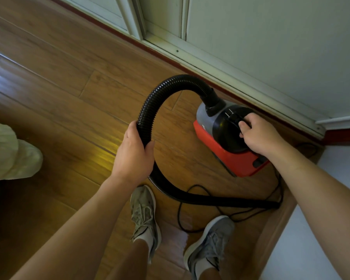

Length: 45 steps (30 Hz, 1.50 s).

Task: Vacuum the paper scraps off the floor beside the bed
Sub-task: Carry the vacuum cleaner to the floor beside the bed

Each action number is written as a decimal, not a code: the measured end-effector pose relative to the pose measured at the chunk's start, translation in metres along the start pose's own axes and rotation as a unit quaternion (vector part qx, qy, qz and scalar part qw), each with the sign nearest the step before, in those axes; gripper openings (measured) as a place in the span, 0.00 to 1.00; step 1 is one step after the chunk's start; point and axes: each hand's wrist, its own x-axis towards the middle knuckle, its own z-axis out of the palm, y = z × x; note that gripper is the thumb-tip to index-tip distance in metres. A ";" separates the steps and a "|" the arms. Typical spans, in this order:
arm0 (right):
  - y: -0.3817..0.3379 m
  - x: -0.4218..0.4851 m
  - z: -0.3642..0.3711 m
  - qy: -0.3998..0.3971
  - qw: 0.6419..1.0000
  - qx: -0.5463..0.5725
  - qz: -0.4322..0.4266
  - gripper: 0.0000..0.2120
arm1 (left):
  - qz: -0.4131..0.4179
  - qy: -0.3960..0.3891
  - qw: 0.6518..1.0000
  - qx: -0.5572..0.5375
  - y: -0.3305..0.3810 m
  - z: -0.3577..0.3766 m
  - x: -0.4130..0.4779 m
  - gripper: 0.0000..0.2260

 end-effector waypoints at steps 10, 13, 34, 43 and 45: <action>-0.052 -0.079 -0.041 0.028 0.995 0.090 -0.038 0.09 | 0.019 0.034 0.997 -0.061 0.035 -0.073 -0.034 0.26; -0.077 -0.100 -0.058 0.035 0.993 0.105 -0.043 0.10 | 0.032 0.050 0.996 -0.069 0.050 -0.107 -0.042 0.26; -0.293 -0.314 -0.186 0.081 0.957 0.185 -0.208 0.11 | 0.074 0.219 0.954 -0.193 0.136 -0.369 -0.168 0.23; -0.384 -0.415 -0.229 0.067 0.929 0.231 -0.282 0.10 | 0.085 0.291 0.910 -0.284 0.155 -0.470 -0.244 0.16; -0.403 -0.436 -0.237 0.060 0.924 0.228 -0.302 0.09 | 0.088 0.313 0.901 -0.288 0.154 -0.490 -0.259 0.14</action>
